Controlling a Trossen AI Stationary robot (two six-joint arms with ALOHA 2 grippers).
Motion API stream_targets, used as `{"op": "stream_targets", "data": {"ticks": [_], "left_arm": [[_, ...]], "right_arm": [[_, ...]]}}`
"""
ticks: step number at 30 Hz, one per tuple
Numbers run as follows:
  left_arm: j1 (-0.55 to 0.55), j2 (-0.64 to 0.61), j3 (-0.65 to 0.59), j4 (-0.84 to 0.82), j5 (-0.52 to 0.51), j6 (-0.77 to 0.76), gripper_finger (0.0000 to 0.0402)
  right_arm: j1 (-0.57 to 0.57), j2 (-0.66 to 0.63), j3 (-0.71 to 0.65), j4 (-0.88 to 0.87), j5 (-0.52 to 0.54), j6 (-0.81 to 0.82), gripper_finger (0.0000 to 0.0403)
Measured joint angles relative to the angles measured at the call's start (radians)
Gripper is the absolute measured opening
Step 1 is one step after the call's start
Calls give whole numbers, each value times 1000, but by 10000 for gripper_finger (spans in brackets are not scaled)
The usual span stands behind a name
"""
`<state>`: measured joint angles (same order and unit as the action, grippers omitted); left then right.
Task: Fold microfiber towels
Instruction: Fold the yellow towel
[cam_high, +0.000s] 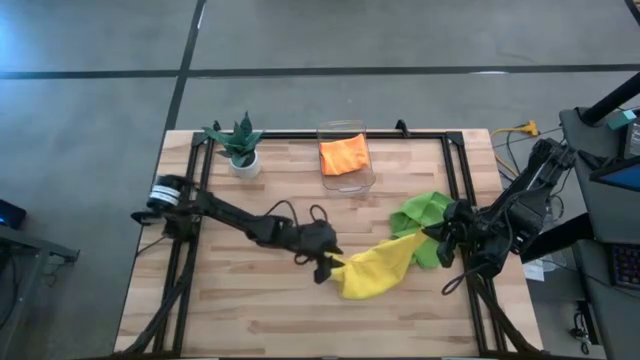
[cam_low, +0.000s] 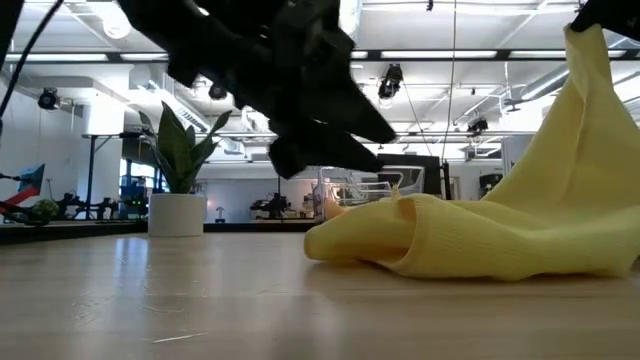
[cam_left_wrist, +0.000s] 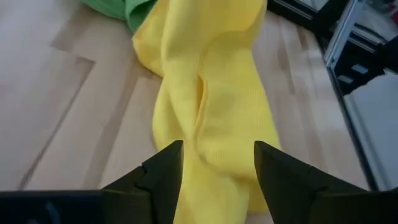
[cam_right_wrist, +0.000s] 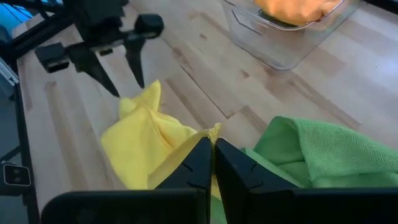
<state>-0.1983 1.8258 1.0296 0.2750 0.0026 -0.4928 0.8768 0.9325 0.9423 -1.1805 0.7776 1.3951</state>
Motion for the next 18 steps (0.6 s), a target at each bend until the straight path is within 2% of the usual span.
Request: {"op": "stream_targets", "data": {"ticks": [5, 12, 15, 18], "left_arm": [[27, 81, 77, -10, 99, -74, 181], [29, 136, 121, -58, 113, -79, 175], [29, 136, 121, -94, 99, -74, 148], [29, 135, 120, -106, 106, -70, 97]], "right_arm": [[0, 2, -1, 10, -2, 0, 13], [3, 7, -1, 18, -28, 0, 13], [3, 7, -1, 21, -30, 1, 13], [3, 9, -1, 22, -30, 1, 13]]}}
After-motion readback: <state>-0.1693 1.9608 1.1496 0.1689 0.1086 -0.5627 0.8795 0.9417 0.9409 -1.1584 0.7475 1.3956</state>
